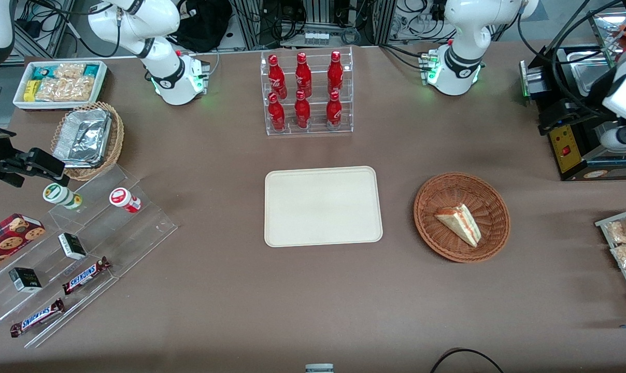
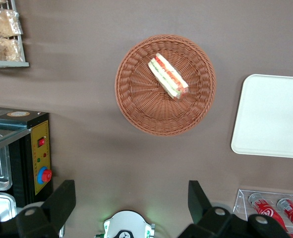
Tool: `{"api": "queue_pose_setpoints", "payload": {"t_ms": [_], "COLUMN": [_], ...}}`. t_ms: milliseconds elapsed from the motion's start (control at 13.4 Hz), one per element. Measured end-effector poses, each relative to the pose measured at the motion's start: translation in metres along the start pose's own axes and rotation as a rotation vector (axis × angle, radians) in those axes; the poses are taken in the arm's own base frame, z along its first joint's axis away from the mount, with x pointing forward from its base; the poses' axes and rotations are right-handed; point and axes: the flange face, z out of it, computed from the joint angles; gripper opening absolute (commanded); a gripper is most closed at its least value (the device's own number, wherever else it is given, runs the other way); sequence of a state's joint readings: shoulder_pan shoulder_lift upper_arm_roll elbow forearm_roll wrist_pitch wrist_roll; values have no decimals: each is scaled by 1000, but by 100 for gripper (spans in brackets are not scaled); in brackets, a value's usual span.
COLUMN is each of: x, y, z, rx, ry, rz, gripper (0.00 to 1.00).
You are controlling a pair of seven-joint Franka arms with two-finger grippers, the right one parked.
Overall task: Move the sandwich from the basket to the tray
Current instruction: 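Move the left gripper over the sandwich in the wicker basket, then lower the left gripper and close it on the wrapped sandwich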
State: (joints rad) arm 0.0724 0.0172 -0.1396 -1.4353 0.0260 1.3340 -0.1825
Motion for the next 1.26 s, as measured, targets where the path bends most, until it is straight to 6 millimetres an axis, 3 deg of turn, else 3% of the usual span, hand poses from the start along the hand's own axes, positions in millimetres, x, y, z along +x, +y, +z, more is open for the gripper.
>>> {"api": "queue_pose_setpoints", "payload": {"t_ms": [372, 521, 669, 893, 1041, 1264], "x": [0, 6, 24, 51, 55, 54], "y": [-2, 3, 12, 25, 36, 54], "z": [3, 25, 64, 145, 197, 250], "rx": [2, 11, 15, 6, 1, -42], "ry": [-11, -57, -79, -42, -26, 68], "rz": [1, 8, 12, -66, -147, -367], "gripper": [100, 100, 100, 100, 100, 100]}}
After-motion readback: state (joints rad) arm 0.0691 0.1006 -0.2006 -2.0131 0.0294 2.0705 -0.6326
